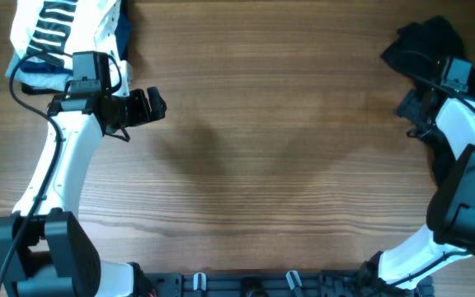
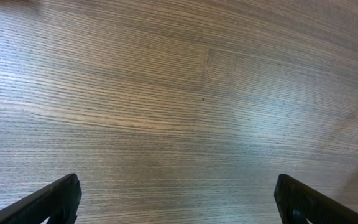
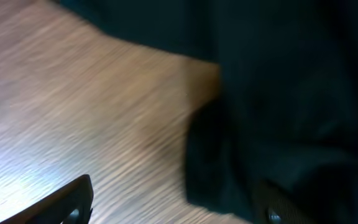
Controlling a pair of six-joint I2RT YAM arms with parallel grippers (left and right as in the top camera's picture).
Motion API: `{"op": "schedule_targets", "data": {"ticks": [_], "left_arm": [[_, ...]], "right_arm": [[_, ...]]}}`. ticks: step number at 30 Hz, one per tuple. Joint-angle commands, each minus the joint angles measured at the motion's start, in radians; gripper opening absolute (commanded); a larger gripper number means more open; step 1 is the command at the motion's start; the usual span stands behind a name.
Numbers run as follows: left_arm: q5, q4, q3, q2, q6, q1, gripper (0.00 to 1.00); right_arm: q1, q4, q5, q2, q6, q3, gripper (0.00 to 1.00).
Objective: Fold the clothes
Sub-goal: 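Reach the right gripper to the black T-shirt at the right edge, then grasp the black T-shirt with the right gripper and drag it to center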
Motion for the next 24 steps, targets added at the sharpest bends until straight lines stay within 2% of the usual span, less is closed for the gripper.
{"op": "schedule_targets", "data": {"ticks": [1, 2, 4, 6, 10, 12, 13, 14, 15, 18, 21, 24], "left_arm": [[0.016, 0.003, 0.014, 0.006, -0.005, -0.004, 1.0], [0.016, 0.003, 0.014, 0.006, -0.005, -0.004, 1.0], [0.016, 0.003, 0.014, 0.006, -0.005, -0.004, 1.0], [0.016, 0.003, 0.014, 0.006, -0.005, -0.004, 1.0], [0.016, 0.004, 0.014, 0.006, -0.006, -0.004, 1.0], [0.016, 0.003, 0.014, 0.006, -0.006, -0.004, 0.95], [0.016, -0.001, 0.014, 0.006, -0.006, -0.004, 0.83], [0.016, -0.005, 0.014, 0.005, -0.005, -0.004, 0.77], [0.016, -0.005, 0.014, 0.004, -0.005, -0.004, 0.71], [0.016, 0.008, 0.014, -0.021, -0.006, -0.003, 0.62], [0.015, 0.025, 0.014, -0.116, -0.005, -0.003, 0.4], [0.015, 0.064, 0.014, -0.224, -0.006, -0.003, 0.38]], "right_arm": [[-0.028, 0.025, 0.103, 0.037, -0.039, 0.019, 0.83], [-0.039, 0.024, 0.095, 0.049, -0.045, 0.019, 0.83], [-0.053, 0.016, 0.053, 0.072, -0.045, 0.013, 0.73], [-0.053, 0.017, 0.042, 0.081, -0.045, 0.006, 0.68], [-0.05, 0.03, -0.04, 0.084, -0.043, -0.024, 0.6], [-0.05, 0.033, -0.039, 0.091, -0.021, -0.037, 0.45], [-0.05, 0.034, -0.052, 0.095, -0.017, -0.037, 0.21], [-0.05, 0.037, -0.072, 0.096, -0.016, -0.037, 0.11], [-0.05, 0.04, -0.108, 0.095, -0.016, -0.037, 0.07], [-0.05, 0.015, -0.202, 0.094, -0.014, -0.021, 0.04], [-0.007, -0.114, -0.272, 0.08, -0.026, 0.052, 0.04], [0.116, -0.255, -0.306, 0.072, -0.084, 0.153, 0.04]]}}
